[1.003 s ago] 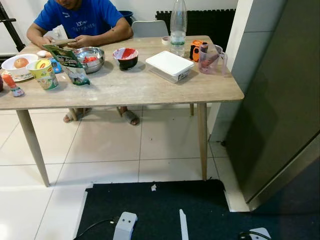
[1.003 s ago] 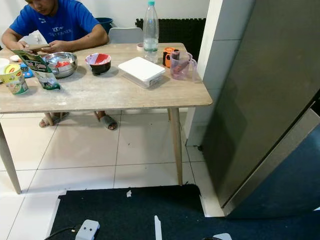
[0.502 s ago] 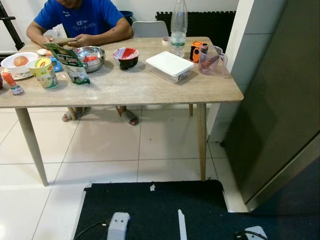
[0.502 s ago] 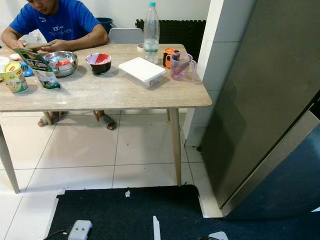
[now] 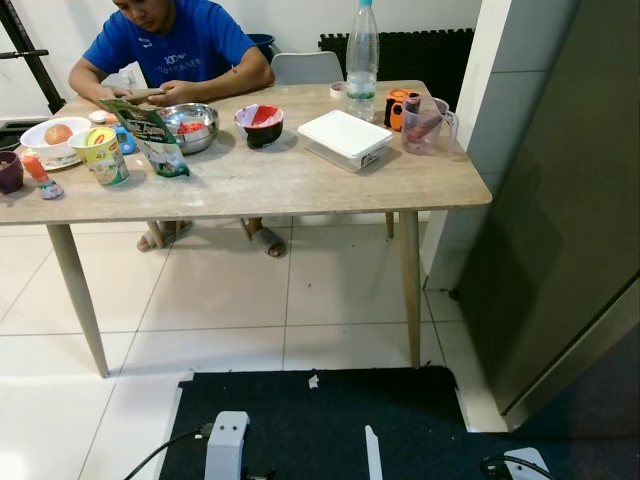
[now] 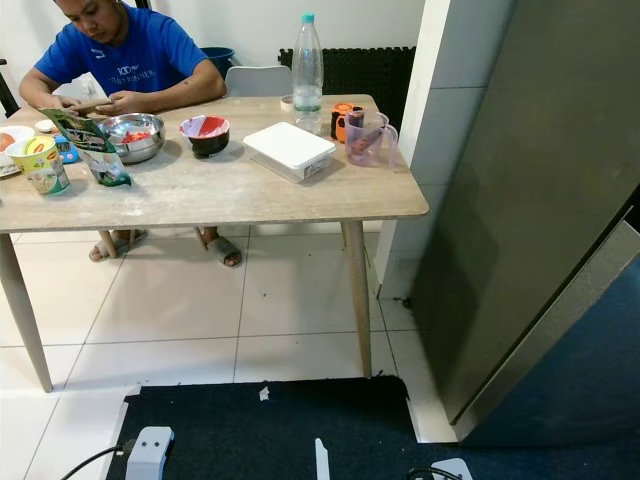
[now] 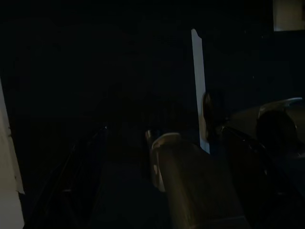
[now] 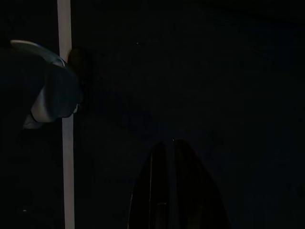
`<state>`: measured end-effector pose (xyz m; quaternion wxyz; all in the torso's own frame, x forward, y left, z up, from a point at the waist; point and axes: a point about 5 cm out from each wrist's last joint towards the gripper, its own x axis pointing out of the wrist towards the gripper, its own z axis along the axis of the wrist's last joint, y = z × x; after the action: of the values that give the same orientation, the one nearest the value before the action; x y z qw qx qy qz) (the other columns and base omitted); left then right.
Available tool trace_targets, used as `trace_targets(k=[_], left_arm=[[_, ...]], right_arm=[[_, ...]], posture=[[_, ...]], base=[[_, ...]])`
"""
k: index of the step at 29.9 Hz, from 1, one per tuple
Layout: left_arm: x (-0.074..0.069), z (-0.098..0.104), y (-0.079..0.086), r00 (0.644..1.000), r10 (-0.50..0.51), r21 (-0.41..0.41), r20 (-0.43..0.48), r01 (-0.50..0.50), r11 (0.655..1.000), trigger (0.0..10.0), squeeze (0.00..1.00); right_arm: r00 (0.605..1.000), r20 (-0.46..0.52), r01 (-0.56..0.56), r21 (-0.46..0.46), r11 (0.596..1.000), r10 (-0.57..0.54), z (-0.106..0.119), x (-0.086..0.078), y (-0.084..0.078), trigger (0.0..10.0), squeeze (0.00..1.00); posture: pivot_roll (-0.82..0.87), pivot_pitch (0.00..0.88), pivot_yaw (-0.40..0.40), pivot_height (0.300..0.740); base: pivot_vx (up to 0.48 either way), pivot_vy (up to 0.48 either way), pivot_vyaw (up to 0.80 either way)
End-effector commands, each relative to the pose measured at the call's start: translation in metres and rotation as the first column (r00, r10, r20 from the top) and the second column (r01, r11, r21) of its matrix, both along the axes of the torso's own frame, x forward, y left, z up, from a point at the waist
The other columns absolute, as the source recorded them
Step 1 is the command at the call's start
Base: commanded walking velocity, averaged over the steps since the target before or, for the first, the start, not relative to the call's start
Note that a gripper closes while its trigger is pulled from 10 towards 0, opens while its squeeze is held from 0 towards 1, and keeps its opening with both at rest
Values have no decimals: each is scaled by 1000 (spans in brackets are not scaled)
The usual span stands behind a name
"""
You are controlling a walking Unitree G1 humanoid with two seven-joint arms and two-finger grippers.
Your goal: Restocking fridge
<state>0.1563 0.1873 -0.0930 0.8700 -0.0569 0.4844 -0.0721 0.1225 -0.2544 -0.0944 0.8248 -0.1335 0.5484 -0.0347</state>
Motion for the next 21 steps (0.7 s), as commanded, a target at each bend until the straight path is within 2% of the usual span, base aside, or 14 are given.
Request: trace_targets(k=[1, 14, 21], left_arm=[[-3, -1, 6, 1000, -16, 20, -19, 17, 1000, 10000, 0], [-7, -2, 6, 999, -34, 26, -37, 35, 999, 10000, 0], [-8, -2, 10, 999, -28, 39, -38, 30, 999, 10000, 0]], right_arm=[[1000, 0, 6, 10, 1000, -6, -1, 1, 4, 10000, 0], [1000, -11, -18, 16, 1000, 18, -3, 0, 10, 10000, 0], [999, -8, -47, 1, 999, 47, 0, 6, 5, 10000, 0]], posture=[[2, 0, 26, 740], [-7, 0, 35, 740], [14, 0, 18, 740]], base=[[0, 0, 0], [0, 0, 0], [0, 0, 0]])
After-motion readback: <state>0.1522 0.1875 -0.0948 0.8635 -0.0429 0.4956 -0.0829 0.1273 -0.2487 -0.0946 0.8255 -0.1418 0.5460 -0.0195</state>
